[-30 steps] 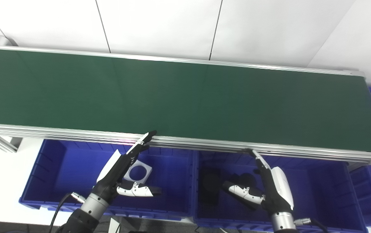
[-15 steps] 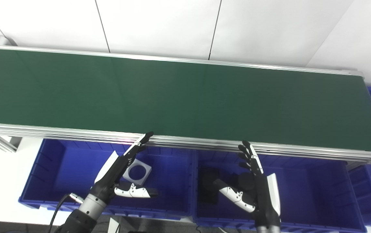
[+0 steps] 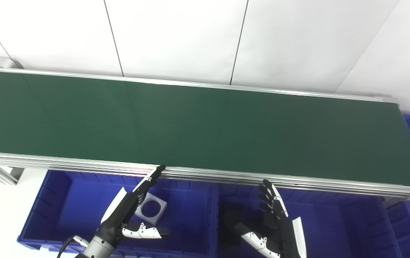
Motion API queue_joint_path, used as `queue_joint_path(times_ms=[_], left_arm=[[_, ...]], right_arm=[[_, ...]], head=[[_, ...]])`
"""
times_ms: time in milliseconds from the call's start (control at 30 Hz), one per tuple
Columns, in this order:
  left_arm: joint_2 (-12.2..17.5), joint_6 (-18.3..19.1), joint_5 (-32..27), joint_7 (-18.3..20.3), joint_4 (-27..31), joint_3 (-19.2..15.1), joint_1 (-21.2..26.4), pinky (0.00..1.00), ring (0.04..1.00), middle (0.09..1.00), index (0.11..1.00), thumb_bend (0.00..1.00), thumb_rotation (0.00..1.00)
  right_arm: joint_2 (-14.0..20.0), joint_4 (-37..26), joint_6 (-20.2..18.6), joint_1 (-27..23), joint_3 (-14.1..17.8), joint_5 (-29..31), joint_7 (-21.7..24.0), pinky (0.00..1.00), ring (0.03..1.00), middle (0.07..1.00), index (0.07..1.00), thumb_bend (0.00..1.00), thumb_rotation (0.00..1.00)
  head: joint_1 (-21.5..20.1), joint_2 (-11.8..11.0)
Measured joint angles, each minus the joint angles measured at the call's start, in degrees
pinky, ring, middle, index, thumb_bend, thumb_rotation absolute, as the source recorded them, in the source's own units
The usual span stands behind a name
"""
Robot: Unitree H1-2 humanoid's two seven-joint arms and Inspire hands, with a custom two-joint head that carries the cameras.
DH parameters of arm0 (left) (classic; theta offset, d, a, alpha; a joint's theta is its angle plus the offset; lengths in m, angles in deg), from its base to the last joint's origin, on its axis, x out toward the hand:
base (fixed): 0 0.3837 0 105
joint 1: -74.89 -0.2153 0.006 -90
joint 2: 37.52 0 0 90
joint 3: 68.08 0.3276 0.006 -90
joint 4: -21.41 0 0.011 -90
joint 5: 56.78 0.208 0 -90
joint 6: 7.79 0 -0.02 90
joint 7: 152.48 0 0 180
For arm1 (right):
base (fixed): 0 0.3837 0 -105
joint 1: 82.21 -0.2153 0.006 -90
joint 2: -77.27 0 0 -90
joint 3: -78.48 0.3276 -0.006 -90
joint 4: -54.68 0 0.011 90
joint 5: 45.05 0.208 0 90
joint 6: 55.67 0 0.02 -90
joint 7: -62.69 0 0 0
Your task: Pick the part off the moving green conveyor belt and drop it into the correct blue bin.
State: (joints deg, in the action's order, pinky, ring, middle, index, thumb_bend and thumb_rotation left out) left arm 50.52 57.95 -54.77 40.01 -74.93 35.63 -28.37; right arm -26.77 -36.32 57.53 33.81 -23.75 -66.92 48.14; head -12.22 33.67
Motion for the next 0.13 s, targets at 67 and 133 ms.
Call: queue_joint_path(times_ms=[67, 133], left_arm=[[-0.03, -0.01, -0.03, 0.0, -0.5, 0.0, 0.06, 0.99, 1.0, 1.0, 0.968, 0.88, 0.39], [-0.1, -0.05, -0.03, 0.0, -0.57, 0.01, 0.09, 0.99, 1.0, 1.0, 0.966, 0.88, 0.39]], right_arm=[[0.06, 0.7, 0.03, -0.34, 0.04, 0.3, -0.02, 0.77, 0.826, 0.868, 0.915, 0.8, 0.56], [0.07, 0.98, 0.1, -0.6, 0.04, 0.79, -0.17, 0.76, 0.821, 0.866, 0.911, 0.79, 0.56]], head=[[-0.09, -0.35], [-0.09, -0.36]])
